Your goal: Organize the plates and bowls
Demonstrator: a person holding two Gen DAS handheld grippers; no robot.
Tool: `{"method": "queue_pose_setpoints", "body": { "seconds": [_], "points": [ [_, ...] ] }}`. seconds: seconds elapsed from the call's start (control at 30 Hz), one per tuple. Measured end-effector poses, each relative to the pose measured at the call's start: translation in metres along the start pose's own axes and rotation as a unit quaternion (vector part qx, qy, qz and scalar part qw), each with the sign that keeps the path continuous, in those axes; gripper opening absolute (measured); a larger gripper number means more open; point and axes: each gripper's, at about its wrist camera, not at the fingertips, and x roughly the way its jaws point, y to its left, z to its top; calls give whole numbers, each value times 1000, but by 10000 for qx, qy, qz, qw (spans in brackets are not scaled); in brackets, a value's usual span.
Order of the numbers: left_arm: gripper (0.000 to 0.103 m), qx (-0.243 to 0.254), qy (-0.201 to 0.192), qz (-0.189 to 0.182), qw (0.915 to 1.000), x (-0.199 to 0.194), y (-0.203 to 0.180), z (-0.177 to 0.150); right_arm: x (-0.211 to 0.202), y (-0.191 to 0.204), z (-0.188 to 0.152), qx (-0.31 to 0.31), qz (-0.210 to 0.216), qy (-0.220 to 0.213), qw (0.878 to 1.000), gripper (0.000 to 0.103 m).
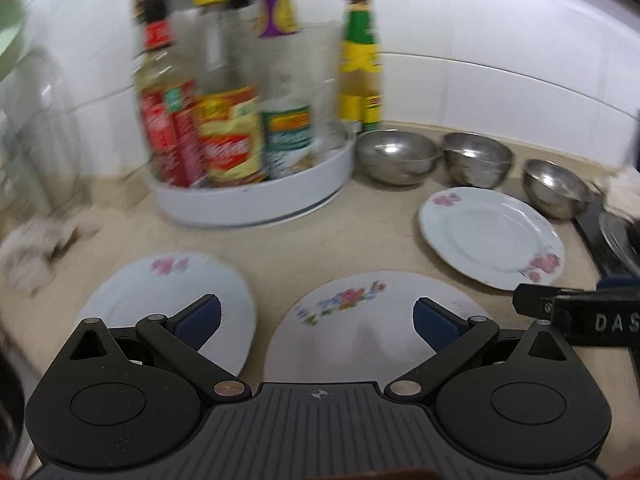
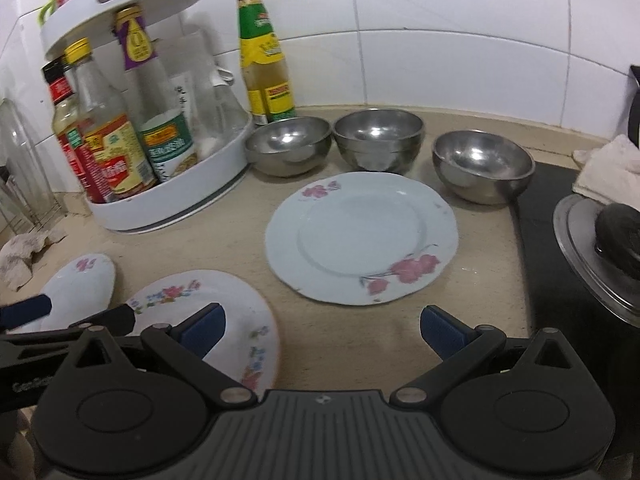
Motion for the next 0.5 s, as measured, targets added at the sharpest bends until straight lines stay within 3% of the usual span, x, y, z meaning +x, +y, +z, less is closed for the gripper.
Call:
{"method": "queue_pose_setpoints", "body": {
  "seconds": [0.2, 0.33, 0.5],
  "points": [
    [103, 1290, -67, -607, 9898, 17, -9, 2, 7, -18, -9, 178, -123, 262, 9994, 102],
    [103, 1669, 111, -1289, 9775, 32, -6, 1, 5, -16, -16, 198, -200, 346, 9990, 102],
    [96, 2079, 456, -1739, 9615, 56, 3, 6, 1, -12, -26, 696, -156, 482, 9963, 102]
  ]
}}
